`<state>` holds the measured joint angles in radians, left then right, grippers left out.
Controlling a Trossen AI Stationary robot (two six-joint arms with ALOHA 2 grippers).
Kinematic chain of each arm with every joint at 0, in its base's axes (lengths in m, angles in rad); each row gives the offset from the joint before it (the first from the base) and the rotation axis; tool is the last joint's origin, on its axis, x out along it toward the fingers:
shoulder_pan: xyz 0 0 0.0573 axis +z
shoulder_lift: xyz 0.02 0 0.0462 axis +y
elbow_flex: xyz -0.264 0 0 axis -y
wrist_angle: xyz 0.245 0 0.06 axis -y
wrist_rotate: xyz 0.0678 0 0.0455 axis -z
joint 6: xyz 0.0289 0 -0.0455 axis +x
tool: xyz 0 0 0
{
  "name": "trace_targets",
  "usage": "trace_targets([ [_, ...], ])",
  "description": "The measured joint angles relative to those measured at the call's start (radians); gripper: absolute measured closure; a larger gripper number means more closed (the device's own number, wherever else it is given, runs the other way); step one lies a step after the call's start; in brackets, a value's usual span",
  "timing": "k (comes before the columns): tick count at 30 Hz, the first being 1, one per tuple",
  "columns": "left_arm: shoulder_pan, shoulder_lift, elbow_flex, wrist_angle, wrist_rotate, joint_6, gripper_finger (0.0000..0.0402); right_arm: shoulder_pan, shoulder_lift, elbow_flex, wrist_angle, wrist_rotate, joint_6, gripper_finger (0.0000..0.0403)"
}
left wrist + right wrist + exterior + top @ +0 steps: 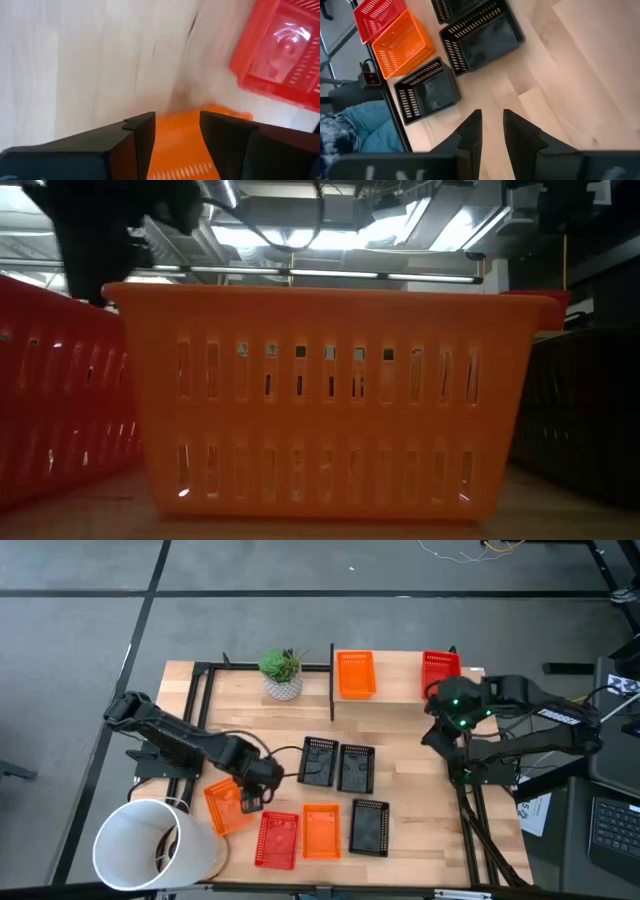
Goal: Stack baskets on shelf by color
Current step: Move the left orange bin on the table
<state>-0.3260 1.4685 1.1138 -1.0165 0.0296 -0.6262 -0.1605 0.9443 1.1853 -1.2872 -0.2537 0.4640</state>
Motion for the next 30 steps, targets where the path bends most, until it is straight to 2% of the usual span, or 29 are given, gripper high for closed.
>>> trace_targets([
  [3, -0.042, 0.005, 0.001, -0.099, 0.053, -0.135, 0.0255, 0.049, 0.009, -0.045, 0.076, 0.001, 0.009, 0.0325],
  [6, -0.089, 0.008, 0.0, -0.154, 0.102, -0.2, 0.0255, 0.096, 0.02, -0.068, 0.124, 0.001, 0.027, 0.0324],
  [10, -0.124, 0.053, 0.0, -0.149, 0.11, -0.207, 0.0255, 0.164, 0.027, -0.083, 0.173, 0.015, 0.033, 0.0324],
  [18, -0.155, 0.214, 0.0, -0.141, 0.108, -0.205, 0.0255, 0.314, 0.028, -0.083, 0.199, 0.148, 0.11, 0.0324],
  [22, -0.156, 0.276, 0.0, -0.108, 0.052, -0.156, 0.0255, 0.381, 0.028, -0.083, 0.213, 0.182, 0.146, 0.0324],
  [30, -0.077, 0.313, 0.0, 0.155, -0.037, 0.053, 0.0255, 0.476, 0.028, -0.083, 0.267, 0.227, 0.189, 0.0325],
])
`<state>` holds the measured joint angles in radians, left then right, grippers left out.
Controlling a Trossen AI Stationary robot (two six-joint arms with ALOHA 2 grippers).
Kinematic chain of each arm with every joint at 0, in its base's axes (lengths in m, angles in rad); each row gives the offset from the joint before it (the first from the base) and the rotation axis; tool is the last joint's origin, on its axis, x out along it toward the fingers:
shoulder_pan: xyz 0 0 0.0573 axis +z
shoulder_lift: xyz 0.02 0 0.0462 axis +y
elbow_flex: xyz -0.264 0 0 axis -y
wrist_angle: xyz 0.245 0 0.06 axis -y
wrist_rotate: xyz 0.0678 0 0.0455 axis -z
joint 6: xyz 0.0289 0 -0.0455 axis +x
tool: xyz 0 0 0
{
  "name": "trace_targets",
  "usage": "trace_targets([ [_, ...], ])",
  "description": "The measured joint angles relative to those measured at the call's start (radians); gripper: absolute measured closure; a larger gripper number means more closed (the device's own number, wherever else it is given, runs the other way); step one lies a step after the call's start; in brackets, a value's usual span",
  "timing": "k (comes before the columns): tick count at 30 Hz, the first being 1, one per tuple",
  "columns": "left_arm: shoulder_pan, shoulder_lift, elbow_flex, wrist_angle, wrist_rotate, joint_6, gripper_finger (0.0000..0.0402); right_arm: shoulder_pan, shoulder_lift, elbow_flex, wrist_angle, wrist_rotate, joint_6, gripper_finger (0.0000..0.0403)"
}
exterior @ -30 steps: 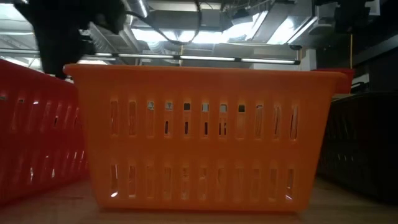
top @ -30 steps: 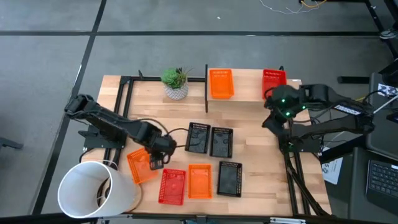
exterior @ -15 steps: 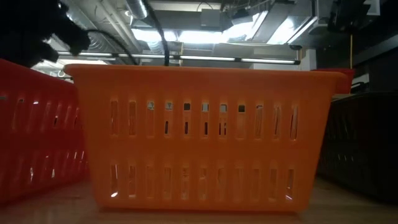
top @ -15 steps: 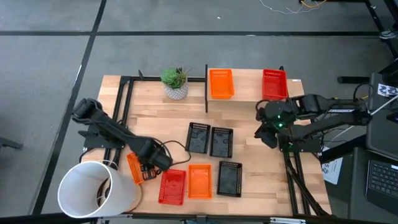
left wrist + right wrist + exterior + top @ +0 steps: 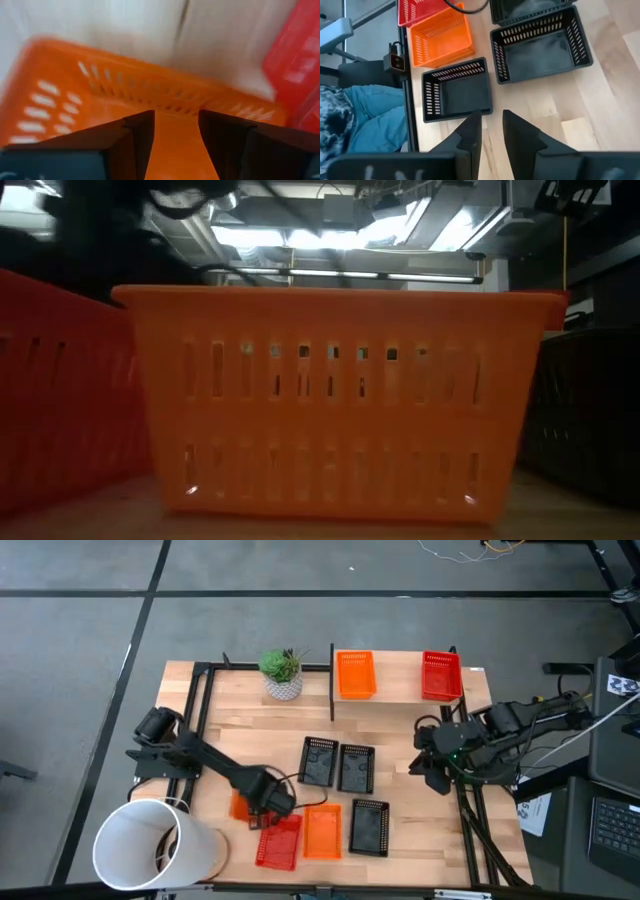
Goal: Stack baskets on shelf by color
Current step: Move the left orange bin on the table, then put the top right black bin on the shelf
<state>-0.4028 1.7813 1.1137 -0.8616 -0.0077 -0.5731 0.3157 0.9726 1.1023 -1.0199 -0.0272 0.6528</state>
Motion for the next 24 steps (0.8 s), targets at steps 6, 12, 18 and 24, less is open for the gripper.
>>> trace_targets([
  [6, 0.119, 0.0, 0.0, 0.184, -0.044, 0.164, 0.0255, 0.036, 0.0, 0.0, 0.03, 0.011, 0.021, 0.0324],
  [12, 0.233, 0.0, 0.0, 0.427, -0.064, 0.33, 0.0255, 0.06, 0.0, 0.0, 0.03, 0.06, 0.058, 0.0324],
  [18, 0.31, 0.0, 0.0, 0.707, -0.068, 0.461, 0.0255, 0.084, 0.0, 0.0, 0.03, 0.104, 0.079, 0.0324],
  [24, 0.326, -0.041, 0.003, 0.701, -0.068, 0.478, 0.0255, 0.124, 0.009, 0.0, 0.032, 0.115, 0.058, 0.0324],
])
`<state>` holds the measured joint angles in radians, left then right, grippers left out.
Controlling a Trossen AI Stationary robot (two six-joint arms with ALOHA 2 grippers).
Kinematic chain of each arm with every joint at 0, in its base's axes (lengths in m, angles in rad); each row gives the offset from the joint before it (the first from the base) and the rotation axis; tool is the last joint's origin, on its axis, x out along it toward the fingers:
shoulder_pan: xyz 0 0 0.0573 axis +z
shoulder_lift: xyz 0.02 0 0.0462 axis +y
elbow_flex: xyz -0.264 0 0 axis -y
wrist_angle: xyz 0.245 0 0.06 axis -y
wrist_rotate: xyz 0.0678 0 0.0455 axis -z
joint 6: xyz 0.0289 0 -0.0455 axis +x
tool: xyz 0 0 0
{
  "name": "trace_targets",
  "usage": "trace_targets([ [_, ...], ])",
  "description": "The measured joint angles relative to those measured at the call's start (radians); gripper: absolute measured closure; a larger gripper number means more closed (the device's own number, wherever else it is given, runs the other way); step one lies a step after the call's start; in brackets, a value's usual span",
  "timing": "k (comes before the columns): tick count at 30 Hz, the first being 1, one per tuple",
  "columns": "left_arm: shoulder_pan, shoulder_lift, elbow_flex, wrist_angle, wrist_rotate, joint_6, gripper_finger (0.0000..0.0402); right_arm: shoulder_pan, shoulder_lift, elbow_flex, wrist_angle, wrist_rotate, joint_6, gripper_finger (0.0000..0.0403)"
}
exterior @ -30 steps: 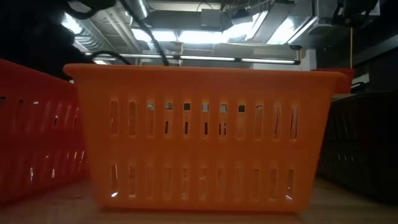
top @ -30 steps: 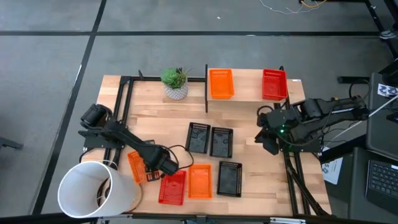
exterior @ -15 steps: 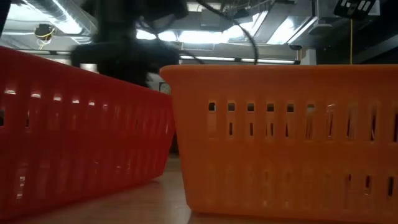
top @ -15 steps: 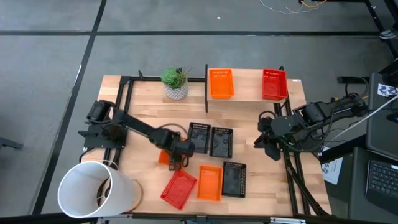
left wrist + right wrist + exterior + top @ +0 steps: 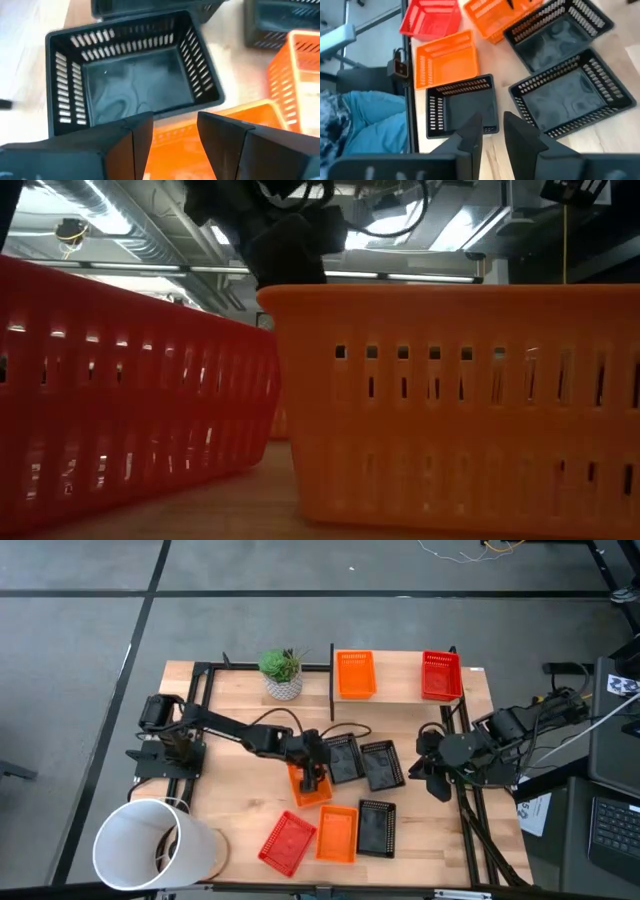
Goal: Stack baskets on shelf by color
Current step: Put the top right black bin on the shelf
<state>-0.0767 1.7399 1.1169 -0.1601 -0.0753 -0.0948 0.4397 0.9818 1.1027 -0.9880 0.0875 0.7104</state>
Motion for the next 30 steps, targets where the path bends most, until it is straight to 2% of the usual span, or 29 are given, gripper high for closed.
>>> trace_targets([
  [3, -0.021, -0.065, -0.005, -0.14, 0.002, -0.001, 0.0255, 0.029, 0.024, 0.001, 0.01, 0.004, -0.039, 0.0324],
  [9, -0.07, -0.224, 0.0, -0.232, 0.003, 0.002, 0.0255, 0.057, 0.138, 0.002, -0.003, 0.074, -0.133, 0.0324],
  [14, -0.087, -0.321, -0.002, -0.308, -0.034, 0.0, 0.0255, 0.057, 0.26, 0.001, -0.074, 0.082, -0.17, 0.0324],
  [21, -0.097, -0.348, -0.002, -0.307, -0.044, 0.001, 0.0255, 0.057, 0.381, 0.0, -0.214, 0.156, -0.169, 0.0324],
  [30, -0.096, -0.319, -0.003, -0.303, -0.085, 0.0, 0.0255, 0.057, 0.44, -0.004, -0.148, 0.142, -0.251, 0.0324],
])
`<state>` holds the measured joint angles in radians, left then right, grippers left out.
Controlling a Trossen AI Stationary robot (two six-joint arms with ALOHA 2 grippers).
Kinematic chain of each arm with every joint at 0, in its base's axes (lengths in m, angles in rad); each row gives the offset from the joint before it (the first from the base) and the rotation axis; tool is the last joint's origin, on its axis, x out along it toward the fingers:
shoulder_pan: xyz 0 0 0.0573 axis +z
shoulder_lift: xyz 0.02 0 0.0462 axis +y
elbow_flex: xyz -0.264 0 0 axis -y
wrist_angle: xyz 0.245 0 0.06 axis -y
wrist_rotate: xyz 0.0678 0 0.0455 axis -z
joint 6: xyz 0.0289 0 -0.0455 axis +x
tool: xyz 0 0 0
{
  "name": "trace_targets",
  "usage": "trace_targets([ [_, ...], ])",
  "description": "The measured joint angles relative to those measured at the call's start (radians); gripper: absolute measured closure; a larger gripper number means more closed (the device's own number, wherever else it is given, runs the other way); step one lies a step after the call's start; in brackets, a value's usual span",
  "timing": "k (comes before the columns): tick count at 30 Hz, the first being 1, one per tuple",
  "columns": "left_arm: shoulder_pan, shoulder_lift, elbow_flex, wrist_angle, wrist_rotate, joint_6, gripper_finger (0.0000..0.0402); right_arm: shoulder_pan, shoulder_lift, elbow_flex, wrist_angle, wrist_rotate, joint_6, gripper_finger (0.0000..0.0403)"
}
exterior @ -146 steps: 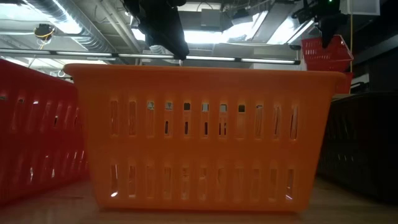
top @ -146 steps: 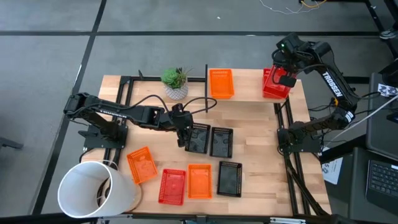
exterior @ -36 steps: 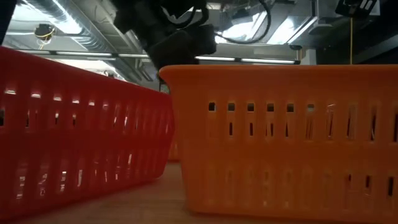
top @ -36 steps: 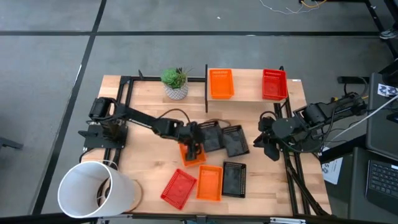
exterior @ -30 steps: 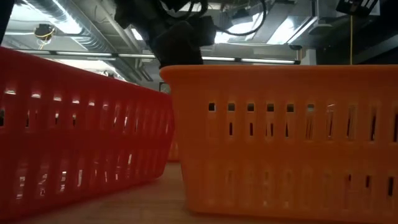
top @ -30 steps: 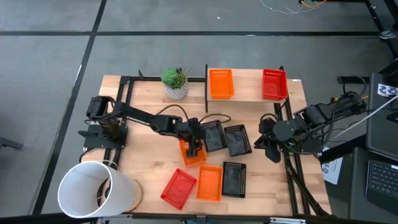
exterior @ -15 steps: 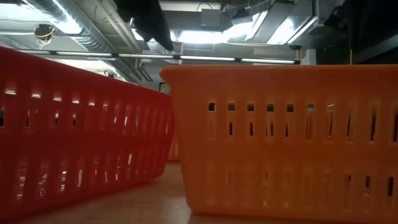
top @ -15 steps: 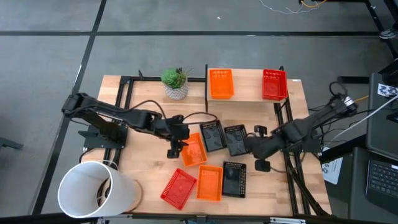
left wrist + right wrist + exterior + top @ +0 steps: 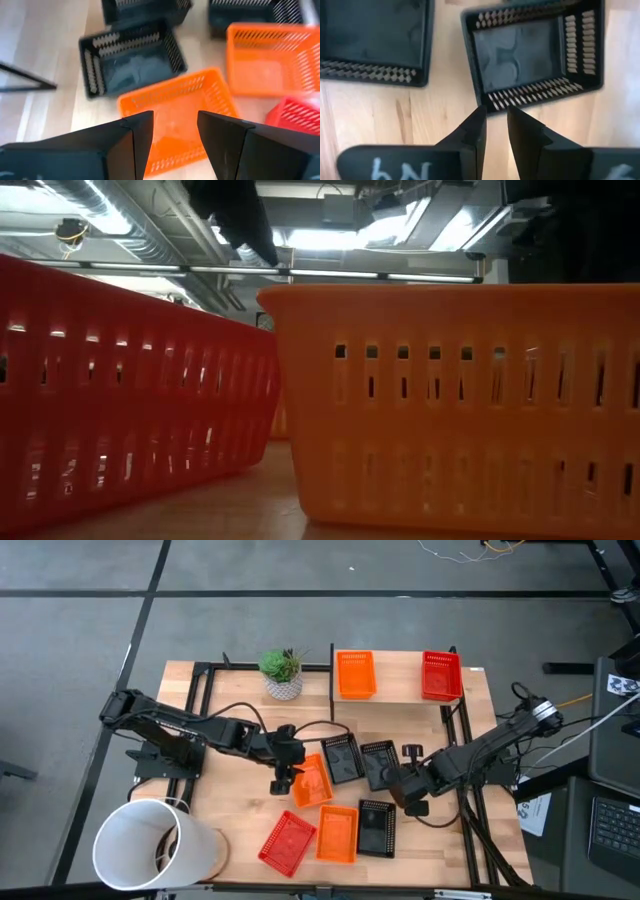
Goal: Stack baskets on shelf by color
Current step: Put the top right black bin on the shelf
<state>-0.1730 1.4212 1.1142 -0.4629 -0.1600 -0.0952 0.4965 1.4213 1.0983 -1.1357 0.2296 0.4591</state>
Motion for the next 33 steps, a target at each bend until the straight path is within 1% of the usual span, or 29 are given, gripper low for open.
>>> trace_targets([
  [6, 0.0, 0.013, -0.001, -0.005, -0.012, -0.002, 0.0255, 0.0, 0.015, -0.101, 0.117, -0.024, 0.011, 0.0324],
  [10, 0.0, 0.022, 0.001, 0.003, -0.012, -0.002, 0.0255, -0.003, 0.015, -0.172, 0.213, -0.081, 0.015, 0.0324],
  [13, 0.0, 0.025, -0.001, 0.002, -0.012, -0.002, 0.0255, -0.003, 0.015, -0.189, 0.272, -0.103, 0.006, 0.0324],
  [18, 0.0, 0.034, -0.001, 0.006, -0.011, -0.002, 0.0255, -0.004, 0.015, -0.189, 0.277, -0.094, -0.012, 0.0324],
  [21, 0.001, 0.034, -0.001, 0.007, -0.012, -0.002, 0.0255, -0.004, 0.015, -0.189, 0.308, -0.043, -0.074, 0.0324],
  [27, 0.0, 0.034, -0.001, 0.011, -0.011, -0.002, 0.0255, -0.004, 0.015, -0.189, 0.405, -0.039, -0.177, 0.0324],
  [30, 0.0, 0.034, -0.001, 0.011, -0.011, -0.002, 0.0255, -0.004, 0.015, -0.189, 0.42, -0.038, -0.172, 0.0324],
  [33, 0.0, 0.034, -0.001, 0.011, -0.011, -0.002, 0.0255, -0.013, 0.015, -0.189, 0.415, -0.006, -0.149, 0.032],
])
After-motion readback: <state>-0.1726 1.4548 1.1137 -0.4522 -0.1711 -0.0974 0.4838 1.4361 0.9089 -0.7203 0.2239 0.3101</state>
